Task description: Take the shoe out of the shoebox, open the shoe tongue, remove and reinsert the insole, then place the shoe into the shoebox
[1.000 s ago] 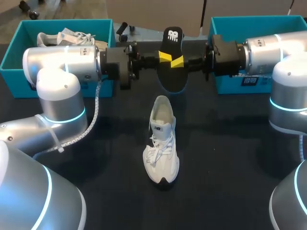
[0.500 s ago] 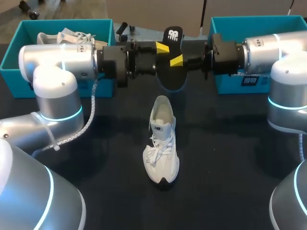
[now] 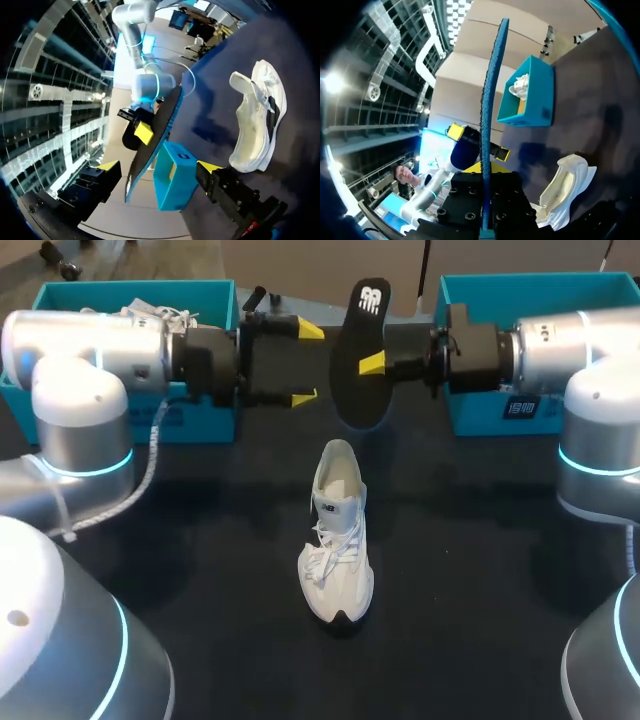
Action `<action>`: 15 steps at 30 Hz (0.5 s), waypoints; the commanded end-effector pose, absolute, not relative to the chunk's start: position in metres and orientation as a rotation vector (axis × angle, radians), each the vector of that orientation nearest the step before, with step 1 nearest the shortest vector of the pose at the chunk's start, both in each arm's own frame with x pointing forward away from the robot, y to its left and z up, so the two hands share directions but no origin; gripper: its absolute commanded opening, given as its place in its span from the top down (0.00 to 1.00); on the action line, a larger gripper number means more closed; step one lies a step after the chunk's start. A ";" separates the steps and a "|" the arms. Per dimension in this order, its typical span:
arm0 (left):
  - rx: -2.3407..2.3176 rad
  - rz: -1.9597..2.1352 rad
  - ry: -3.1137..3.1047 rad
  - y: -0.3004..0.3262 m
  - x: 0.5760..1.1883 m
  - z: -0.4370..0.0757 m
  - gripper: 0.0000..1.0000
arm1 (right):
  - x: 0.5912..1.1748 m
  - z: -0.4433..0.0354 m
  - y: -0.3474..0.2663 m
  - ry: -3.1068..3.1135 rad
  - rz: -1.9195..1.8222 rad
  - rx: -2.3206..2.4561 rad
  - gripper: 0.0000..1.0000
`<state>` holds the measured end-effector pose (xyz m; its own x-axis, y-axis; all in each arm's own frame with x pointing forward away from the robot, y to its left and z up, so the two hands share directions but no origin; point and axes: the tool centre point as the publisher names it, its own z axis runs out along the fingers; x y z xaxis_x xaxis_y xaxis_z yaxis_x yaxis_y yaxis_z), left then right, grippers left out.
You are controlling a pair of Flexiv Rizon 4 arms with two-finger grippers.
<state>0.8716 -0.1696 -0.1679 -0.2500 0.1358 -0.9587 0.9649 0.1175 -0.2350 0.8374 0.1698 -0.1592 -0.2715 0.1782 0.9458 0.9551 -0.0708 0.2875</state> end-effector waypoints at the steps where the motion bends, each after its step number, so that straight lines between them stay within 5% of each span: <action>1: 1.101 -1.220 1.644 -0.161 0.864 -0.165 0.00 | 0.831 -0.158 0.168 -1.505 -1.454 -1.281 1.00; 15: 0.855 -1.234 2.054 -0.144 0.856 -0.198 0.00 | 0.837 -0.154 0.174 -1.682 -1.675 -1.168 1.00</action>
<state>0.8575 -0.1413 -0.2002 -0.6101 0.1926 -0.7686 0.7781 0.3288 -0.5353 0.8386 0.1693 -0.1530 -0.4960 0.2331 0.8365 0.8421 -0.1061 0.5289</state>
